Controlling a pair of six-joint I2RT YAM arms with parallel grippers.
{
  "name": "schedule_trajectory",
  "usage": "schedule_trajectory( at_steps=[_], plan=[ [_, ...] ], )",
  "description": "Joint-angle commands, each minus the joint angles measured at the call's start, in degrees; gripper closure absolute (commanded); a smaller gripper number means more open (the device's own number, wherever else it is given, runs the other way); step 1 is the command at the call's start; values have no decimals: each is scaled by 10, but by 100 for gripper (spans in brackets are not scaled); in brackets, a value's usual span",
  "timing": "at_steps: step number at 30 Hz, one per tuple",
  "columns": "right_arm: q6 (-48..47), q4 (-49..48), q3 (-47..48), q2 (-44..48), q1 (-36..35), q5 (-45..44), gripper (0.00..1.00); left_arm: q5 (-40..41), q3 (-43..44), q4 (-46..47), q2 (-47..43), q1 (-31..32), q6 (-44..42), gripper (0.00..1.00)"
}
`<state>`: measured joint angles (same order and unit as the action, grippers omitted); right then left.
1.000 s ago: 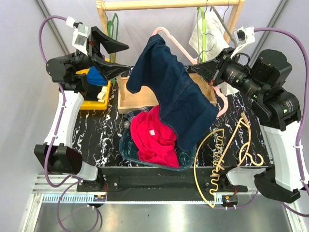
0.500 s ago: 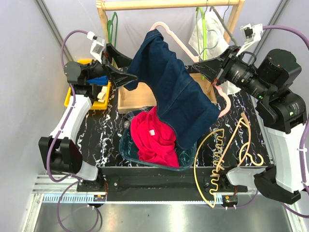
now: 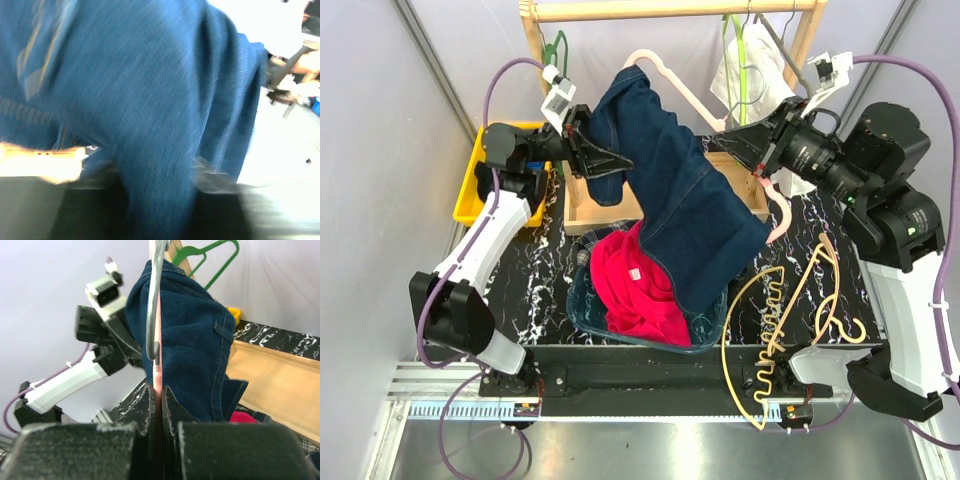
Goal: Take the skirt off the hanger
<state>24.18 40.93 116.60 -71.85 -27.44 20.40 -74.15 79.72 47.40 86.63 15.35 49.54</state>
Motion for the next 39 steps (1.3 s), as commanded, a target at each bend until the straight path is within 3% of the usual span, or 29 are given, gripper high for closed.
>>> schedule_trajectory(
  at_steps=[1, 2, 11, 18, 20, 25, 29, 33, 39],
  plan=[
    [-33, -72, -46, 34, -2, -41, 100, -72, 84, 41, 13, 1, 63, 87],
    [-41, -66, -58, 42, -2, -50, 100, -92, 100, 40, 13, -1, 71, 100],
    [-99, -43, -207, 52, -2, -144, 100, -91, 306, -48, 24, -4, 80, 100],
    [-114, -67, -352, 51, -2, -184, 100, -57, 648, -189, 103, -8, -2, 100],
    [-114, -74, -379, 58, -3, -190, 100, -14, 668, -186, 100, -29, -18, 100],
    [-126, -86, -444, 100, -5, -226, 100, 50, 587, -157, 33, -97, -74, 100],
    [-127, -97, -429, 155, -5, -245, 100, 16, 480, -176, -20, -124, -100, 100],
    [-128, -64, -383, 208, -5, -228, 100, 12, 409, -172, -50, -108, -83, 100],
    [-95, 86, -386, 321, -5, -200, 100, 5, 338, -200, -50, -29, -90, 100]
  ],
)
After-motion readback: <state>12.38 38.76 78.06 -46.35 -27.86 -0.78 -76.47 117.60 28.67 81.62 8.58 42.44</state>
